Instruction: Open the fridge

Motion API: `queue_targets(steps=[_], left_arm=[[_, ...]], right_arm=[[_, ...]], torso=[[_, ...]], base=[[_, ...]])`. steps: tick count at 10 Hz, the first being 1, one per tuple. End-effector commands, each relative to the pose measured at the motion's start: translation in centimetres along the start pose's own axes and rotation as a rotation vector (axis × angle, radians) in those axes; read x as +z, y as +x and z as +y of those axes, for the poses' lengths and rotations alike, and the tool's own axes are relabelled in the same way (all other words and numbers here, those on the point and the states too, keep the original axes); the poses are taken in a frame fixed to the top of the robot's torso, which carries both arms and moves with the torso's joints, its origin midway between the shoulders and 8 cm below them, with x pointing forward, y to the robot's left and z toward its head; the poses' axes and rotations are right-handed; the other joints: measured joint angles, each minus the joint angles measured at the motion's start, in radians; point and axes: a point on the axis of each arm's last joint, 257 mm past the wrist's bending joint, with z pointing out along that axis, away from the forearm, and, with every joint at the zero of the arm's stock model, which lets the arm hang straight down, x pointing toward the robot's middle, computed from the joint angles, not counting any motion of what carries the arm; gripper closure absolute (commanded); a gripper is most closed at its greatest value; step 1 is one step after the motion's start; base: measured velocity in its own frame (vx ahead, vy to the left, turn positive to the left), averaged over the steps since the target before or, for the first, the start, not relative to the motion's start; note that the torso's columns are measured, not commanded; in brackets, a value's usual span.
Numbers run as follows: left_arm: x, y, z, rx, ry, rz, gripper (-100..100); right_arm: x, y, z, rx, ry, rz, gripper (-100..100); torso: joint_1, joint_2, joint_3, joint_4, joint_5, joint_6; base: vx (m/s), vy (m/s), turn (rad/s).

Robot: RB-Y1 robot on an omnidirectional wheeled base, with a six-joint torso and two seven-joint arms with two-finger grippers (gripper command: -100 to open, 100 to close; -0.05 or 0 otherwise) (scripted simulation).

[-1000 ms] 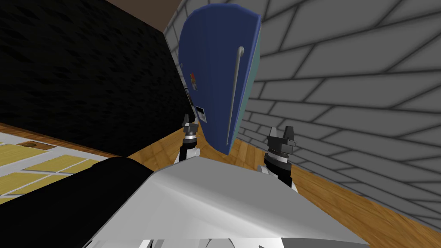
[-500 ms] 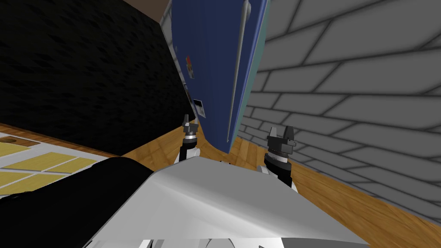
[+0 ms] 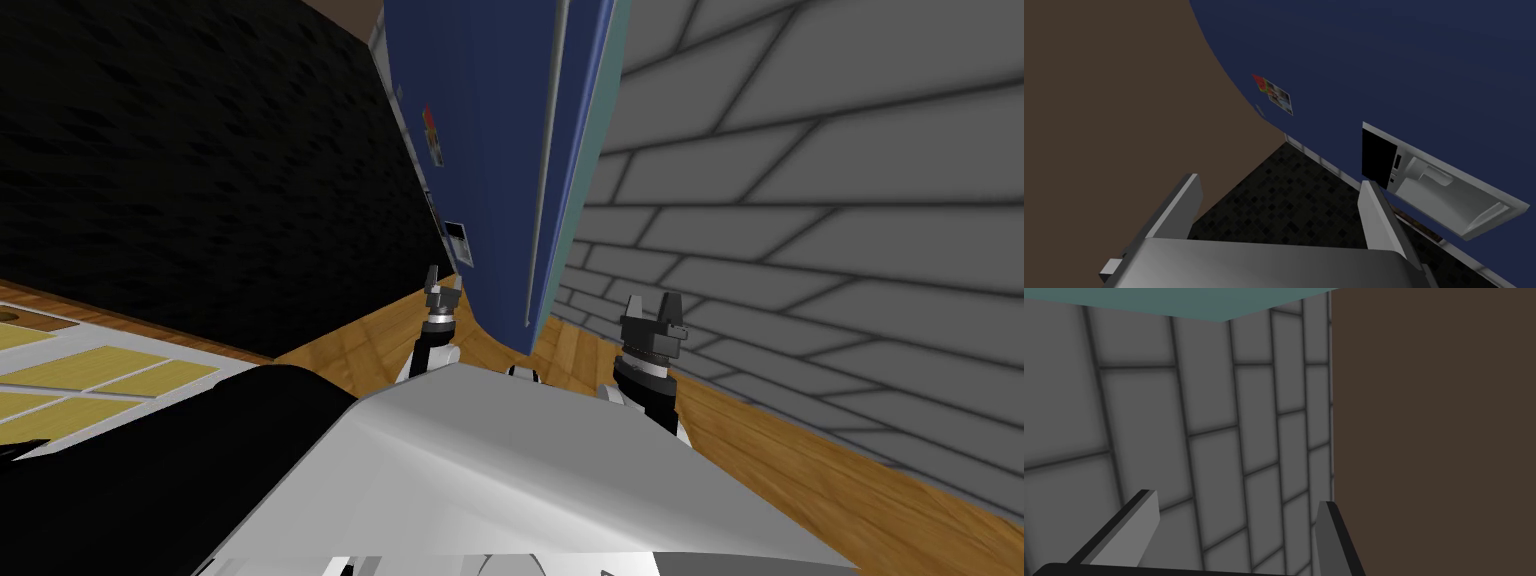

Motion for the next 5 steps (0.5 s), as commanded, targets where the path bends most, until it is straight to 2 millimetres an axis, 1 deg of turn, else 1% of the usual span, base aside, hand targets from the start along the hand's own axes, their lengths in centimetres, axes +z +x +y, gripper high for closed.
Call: queue_targets(steps=[1, 4, 5], left_arm=[[-0.3, -0.7, 1.5, -0.014, -0.069, 0.010, -100], [-0.9, -1.7, 2.9, -0.039, -0.128, -0.010, -100], [-1.3, -2.4, 3.8, -0.058, -0.167, -0.029, -100]], right_arm=[[0.0, 0.0, 0.0, 0.000, 0.000, 0.000, 0], [0.0, 0.0, 0.0, 0.000, 0.000, 0.000, 0], [0.0, 0.0, 0.0, 0.000, 0.000, 0.000, 0]], torso=[[-0.002, -0.001, -0.001, 0.000, 0.000, 0.000], [0.002, 0.002, 0.001, 0.001, 0.001, 0.000], [0.002, 0.002, 0.001, 0.001, 0.001, 0.000]], base=[[0.085, -0.148, 0.057], [0.066, -0.140, 0.041], [0.048, -0.161, 0.077]])
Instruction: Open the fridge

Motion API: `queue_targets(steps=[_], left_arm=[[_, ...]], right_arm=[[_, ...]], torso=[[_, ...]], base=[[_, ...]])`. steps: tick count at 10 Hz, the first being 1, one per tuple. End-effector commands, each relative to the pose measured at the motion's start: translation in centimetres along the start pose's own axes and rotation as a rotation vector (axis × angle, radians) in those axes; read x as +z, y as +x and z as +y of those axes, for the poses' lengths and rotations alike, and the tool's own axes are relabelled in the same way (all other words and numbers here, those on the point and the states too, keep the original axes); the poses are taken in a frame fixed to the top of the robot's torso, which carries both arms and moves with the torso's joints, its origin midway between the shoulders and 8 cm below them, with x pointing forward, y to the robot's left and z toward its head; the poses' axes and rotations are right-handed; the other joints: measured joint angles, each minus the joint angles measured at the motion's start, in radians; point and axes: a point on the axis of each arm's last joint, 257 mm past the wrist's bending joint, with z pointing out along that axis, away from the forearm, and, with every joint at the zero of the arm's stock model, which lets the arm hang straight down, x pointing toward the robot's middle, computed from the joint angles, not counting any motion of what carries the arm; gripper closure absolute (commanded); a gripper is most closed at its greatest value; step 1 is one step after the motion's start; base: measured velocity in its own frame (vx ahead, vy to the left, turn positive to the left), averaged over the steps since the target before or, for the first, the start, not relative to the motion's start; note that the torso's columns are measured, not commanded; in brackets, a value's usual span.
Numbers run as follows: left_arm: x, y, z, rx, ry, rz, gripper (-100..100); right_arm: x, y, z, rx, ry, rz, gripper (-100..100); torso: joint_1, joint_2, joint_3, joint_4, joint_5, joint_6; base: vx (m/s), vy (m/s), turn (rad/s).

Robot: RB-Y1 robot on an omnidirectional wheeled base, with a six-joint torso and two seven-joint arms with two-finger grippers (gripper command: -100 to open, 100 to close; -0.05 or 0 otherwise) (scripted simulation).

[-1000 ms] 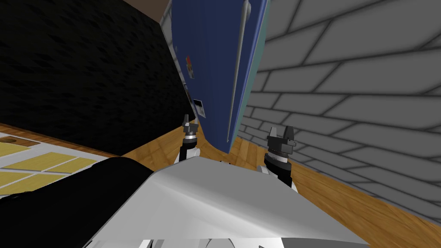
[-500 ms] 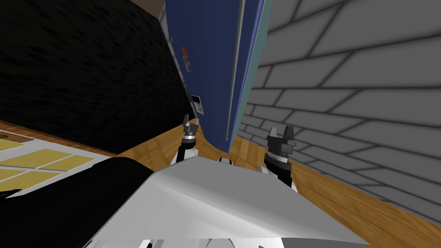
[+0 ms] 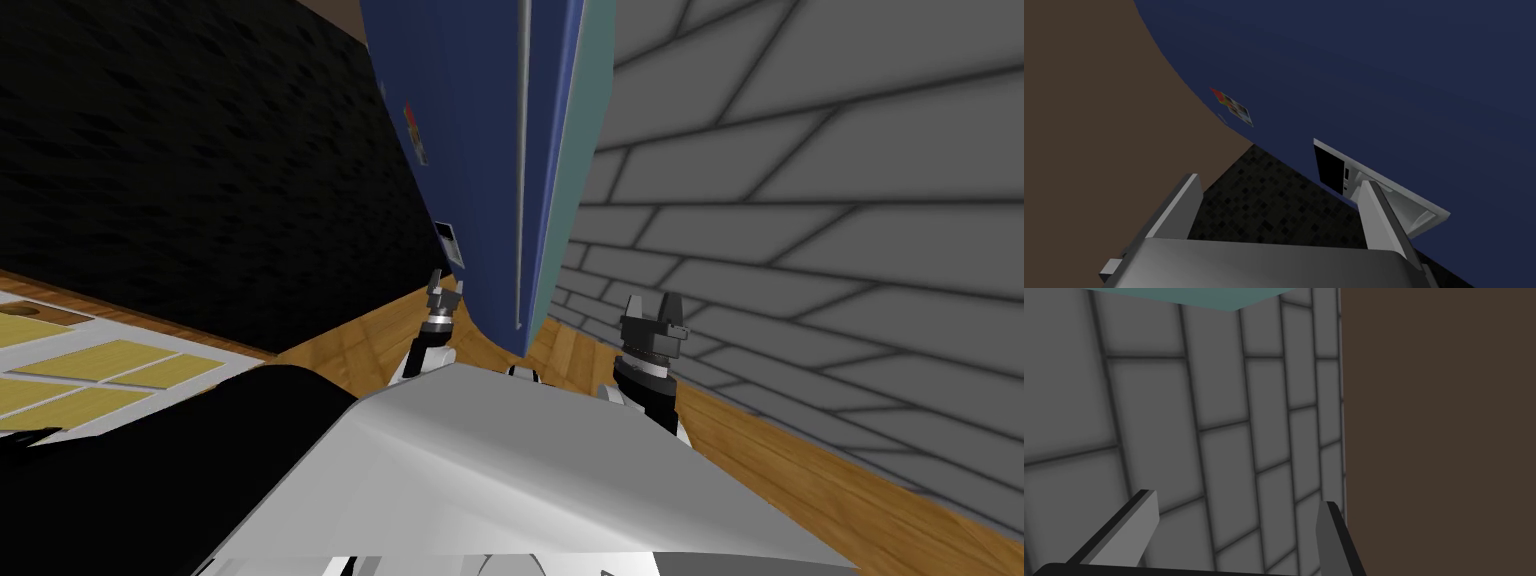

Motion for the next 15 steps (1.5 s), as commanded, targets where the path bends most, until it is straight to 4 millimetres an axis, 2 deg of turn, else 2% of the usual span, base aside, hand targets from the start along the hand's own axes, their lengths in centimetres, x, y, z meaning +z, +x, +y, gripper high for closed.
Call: queue_targets(steps=[1, 7, 12, 15], left_arm=[[-0.6, -1.4, 1.7, -0.038, -0.071, -0.034, -100], [-3.1, -5.0, 6.1, -0.164, -0.232, -0.169, -100], [-4.9, -6.7, 8.6, -0.229, -0.329, -0.232, -100], [-7.1, -8.2, 11.0, -0.296, -0.421, -0.299, -100]], right_arm=[[0.0, 0.0, 0.0, 0.000, 0.000, 0.000, 0], [0.0, 0.0, 0.0, 0.000, 0.000, 0.000, 0], [0.0, 0.0, 0.0, 0.000, 0.000, 0.000, 0], [0.0, 0.0, 0.0, 0.000, 0.000, 0.000, 0]], torso=[[-0.001, 0.000, 0.000, 0.000, 0.000, 0.000], [-0.002, -0.002, -0.001, 0.000, -0.001, 0.000], [0.002, 0.000, 0.000, 0.000, 0.000, 0.000], [-0.004, -0.002, -0.001, -0.001, -0.001, 0.000]], base=[[0.077, -0.149, 0.070], [0.086, -0.193, 0.065], [0.048, -0.148, 0.051], [0.057, -0.183, 0.074]])
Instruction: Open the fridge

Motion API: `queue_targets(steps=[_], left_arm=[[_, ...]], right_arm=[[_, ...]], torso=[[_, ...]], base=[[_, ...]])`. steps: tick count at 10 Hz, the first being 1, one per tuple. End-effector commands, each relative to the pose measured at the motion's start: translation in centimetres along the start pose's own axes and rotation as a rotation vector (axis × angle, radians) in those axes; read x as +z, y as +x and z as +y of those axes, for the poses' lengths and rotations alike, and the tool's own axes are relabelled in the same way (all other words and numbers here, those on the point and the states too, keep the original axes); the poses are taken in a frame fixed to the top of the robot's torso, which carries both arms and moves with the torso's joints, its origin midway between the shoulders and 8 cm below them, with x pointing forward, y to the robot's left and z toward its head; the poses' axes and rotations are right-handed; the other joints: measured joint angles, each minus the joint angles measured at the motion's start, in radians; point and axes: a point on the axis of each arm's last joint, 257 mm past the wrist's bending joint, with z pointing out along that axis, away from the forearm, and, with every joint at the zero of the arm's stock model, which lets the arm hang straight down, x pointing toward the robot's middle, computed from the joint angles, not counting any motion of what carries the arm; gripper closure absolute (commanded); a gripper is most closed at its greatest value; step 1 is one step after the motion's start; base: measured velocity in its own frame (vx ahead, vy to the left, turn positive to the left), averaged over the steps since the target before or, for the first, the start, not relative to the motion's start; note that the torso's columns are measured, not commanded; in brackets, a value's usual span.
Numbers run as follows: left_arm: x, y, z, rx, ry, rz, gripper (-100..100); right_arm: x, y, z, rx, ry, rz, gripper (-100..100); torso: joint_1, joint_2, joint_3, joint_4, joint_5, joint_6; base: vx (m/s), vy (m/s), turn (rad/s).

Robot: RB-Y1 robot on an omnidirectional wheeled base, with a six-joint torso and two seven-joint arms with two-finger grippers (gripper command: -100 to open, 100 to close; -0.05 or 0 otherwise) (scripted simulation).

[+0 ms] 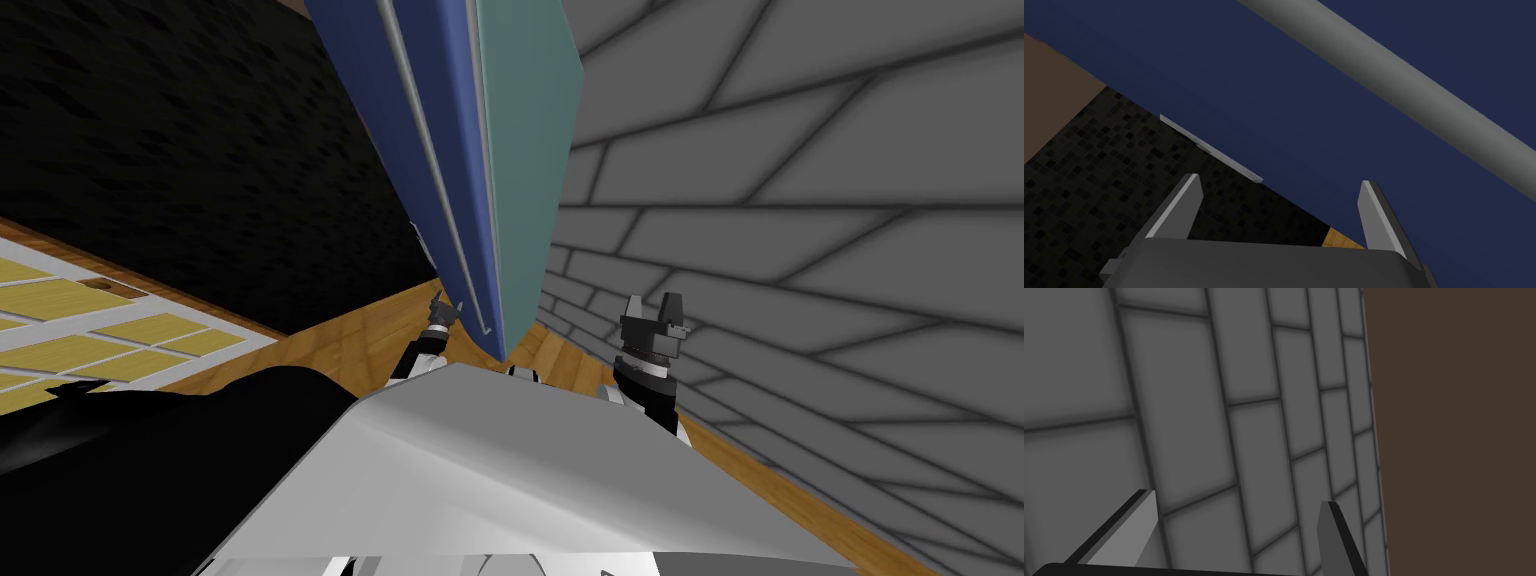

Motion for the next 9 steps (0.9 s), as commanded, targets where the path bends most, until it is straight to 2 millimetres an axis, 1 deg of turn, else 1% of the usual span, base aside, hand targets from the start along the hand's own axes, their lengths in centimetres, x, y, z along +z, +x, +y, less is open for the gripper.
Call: queue_targets(steps=[1, 2, 4, 5, 6, 7, 8, 9], left_arm=[[-0.6, -2.0, 2.0, -0.053, -0.071, -0.051, -100], [-1.0, -2.9, 2.9, -0.076, -0.104, -0.074, -100], [-1.5, -4.0, 4.0, -0.106, -0.146, -0.104, -100], [-1.2, -3.5, 3.4, -0.093, -0.128, -0.092, -100], [-1.4, -3.4, 2.8, -0.091, -0.132, -0.094, -100], [-1.3, -3.6, 3.1, -0.093, -0.132, -0.094, -100], [-1.3, -3.6, 3.0, -0.093, -0.132, -0.094, 100], [-1.2, -2.9, 3.5, -0.098, -0.146, -0.073, 100]], right_arm=[[0.0, 0.0, 0.0, 0.000, 0.000, 0.000, 0], [0.0, 0.0, 0.0, 0.000, 0.000, 0.000, 0], [0.0, 0.0, 0.0, 0.000, 0.000, 0.000, 0], [0.0, 0.0, 0.0, 0.000, 0.000, 0.000, 0], [0.0, 0.0, 0.0, 0.000, 0.000, 0.000, 0], [0.0, 0.0, 0.0, 0.000, 0.000, 0.000, 0], [0.0, 0.0, 0.0, 0.000, 0.000, 0.000, 0], [0.0, 0.0, 0.0, 0.000, 0.000, 0.000, 0]], torso=[[0.000, -0.001, -0.001, 0.000, 0.000, 0.000], [0.002, -0.001, -0.001, 0.000, 0.000, 0.000], [0.006, 0.002, 0.001, 0.000, 0.002, 0.000], [0.005, 0.002, 0.001, 0.001, 0.002, 0.000], [0.008, 0.003, 0.002, 0.001, 0.002, 0.000], [0.010, -0.001, -0.001, 0.000, 0.003, 0.000], [0.007, 0.000, 0.000, 0.000, 0.002, 0.000], [0.005, 0.002, 0.001, 0.001, 0.000, 0.000]], base=[[0.093, -0.216, 0.064], [0.087, -0.196, 0.072], [0.061, -0.164, 0.053], [0.022, -0.076, 0.018], [0.101, -0.009, -0.003], [0.064, -0.001, 0.002], [0.000, 0.000, 0.000], [-0.075, 0.112, -0.089]])
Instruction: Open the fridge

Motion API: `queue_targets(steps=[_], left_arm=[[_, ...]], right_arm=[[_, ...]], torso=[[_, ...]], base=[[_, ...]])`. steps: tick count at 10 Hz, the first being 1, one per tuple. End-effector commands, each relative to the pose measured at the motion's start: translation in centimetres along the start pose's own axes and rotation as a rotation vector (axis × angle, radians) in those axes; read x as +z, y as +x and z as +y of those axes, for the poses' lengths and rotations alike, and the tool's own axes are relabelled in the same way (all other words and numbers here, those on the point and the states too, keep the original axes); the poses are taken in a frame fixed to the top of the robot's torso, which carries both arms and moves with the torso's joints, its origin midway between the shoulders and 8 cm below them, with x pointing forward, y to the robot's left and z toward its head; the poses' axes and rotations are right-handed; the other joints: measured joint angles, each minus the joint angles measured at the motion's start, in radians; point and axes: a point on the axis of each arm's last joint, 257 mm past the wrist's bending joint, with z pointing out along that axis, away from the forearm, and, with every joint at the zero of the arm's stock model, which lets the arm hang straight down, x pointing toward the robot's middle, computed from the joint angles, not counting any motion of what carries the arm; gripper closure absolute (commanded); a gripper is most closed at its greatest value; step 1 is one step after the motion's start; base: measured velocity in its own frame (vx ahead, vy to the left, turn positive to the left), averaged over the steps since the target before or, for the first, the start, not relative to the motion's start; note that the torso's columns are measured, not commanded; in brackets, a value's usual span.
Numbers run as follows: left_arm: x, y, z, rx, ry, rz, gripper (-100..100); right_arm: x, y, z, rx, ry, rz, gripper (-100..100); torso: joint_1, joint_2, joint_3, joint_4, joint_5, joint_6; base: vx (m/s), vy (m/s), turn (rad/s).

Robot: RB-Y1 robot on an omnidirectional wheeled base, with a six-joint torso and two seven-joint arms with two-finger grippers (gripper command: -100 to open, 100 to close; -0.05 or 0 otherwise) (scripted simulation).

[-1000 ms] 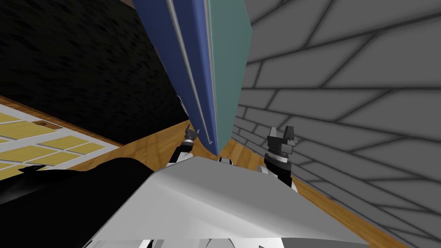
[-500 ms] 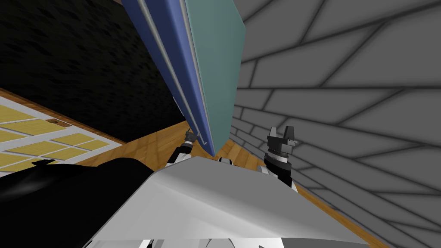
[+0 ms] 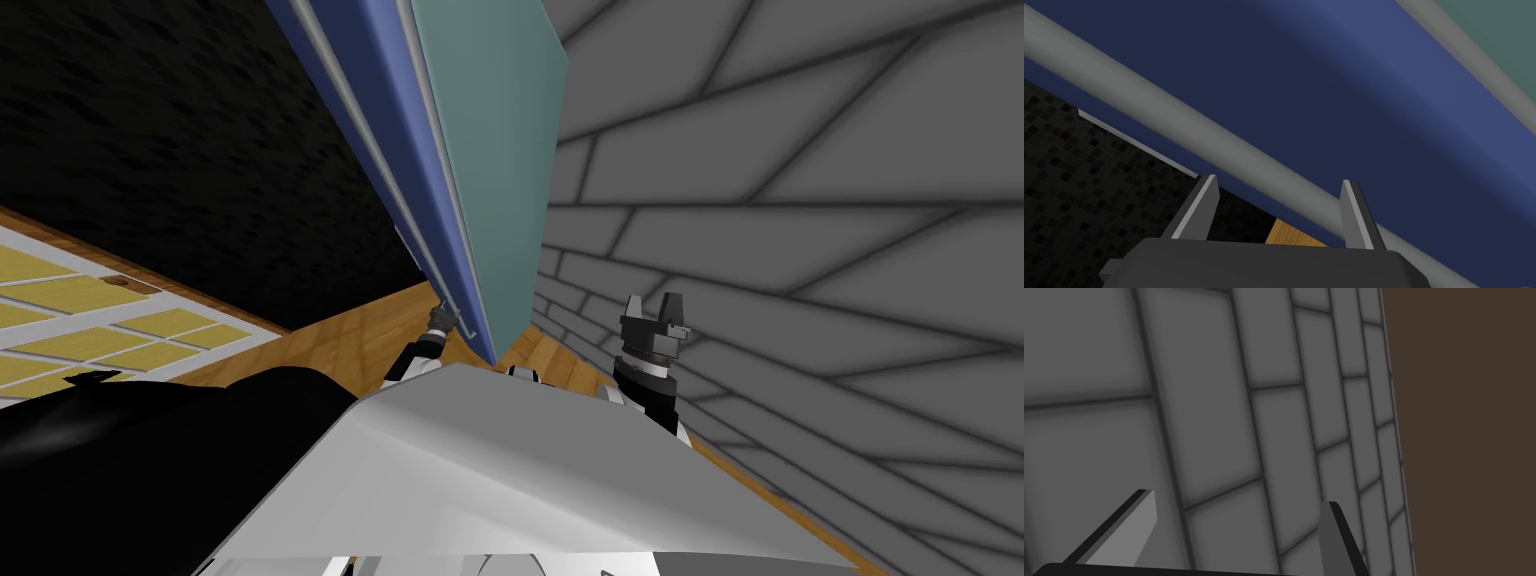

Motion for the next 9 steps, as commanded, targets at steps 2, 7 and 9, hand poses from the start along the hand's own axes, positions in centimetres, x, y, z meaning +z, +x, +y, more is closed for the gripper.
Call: queue_targets(steps=[2, 7, 9], left_arm=[[0.1, 1.5, 0.6, 0.001, -0.023, 0.042, 100], [0.2, 3.6, 1.7, 0.003, -0.060, 0.103, 100], [0.0, 4.9, 2.4, 0.003, -0.086, 0.142, 100]], right_arm=[[0.0, 0.0, 0.0, 0.000, 0.000, 0.000, 0], [0.0, 0.0, 0.0, 0.000, 0.000, 0.000, 0], [0.0, 0.0, 0.0, 0.000, 0.000, 0.000, 0]], torso=[[0.006, 0.002, 0.001, 0.001, 0.001, -0.001], [0.006, -0.014, -0.009, 0.001, -0.003, -0.001], [0.012, -0.010, -0.008, 0.003, -0.003, 0.000]], base=[[-0.117, 0.182, -0.099], [-0.173, 0.242, -0.088], [-0.245, 0.337, -0.179]])
